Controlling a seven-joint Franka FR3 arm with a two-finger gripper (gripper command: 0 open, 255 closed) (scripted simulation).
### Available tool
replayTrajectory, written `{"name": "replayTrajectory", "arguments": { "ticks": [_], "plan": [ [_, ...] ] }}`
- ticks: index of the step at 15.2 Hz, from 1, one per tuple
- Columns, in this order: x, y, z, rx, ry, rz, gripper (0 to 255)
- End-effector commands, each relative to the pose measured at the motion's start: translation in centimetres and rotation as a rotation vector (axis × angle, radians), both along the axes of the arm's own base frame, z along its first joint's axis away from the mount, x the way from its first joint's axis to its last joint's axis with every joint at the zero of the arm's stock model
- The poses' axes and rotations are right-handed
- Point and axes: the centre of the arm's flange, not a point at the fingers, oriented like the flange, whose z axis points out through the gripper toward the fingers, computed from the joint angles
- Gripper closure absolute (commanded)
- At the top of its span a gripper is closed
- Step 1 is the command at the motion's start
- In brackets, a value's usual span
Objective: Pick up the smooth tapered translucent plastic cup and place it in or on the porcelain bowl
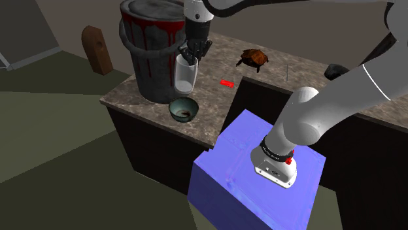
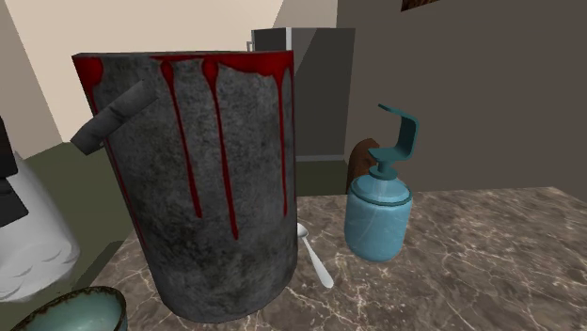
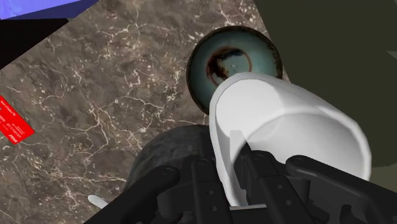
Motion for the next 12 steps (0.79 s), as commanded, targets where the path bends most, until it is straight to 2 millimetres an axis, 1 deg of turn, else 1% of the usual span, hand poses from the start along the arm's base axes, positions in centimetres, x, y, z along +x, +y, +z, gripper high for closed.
{"name": "replayTrajectory", "arguments": {
  "ticks": [1, 12],
  "plan": [
    [-0.1, 0.0, -1.1, 0.0, -0.001, 0.0, 255],
    [-0.1, 0.0, -6.9, 0.0, -0.001, 0.0, 255]
  ]
}}
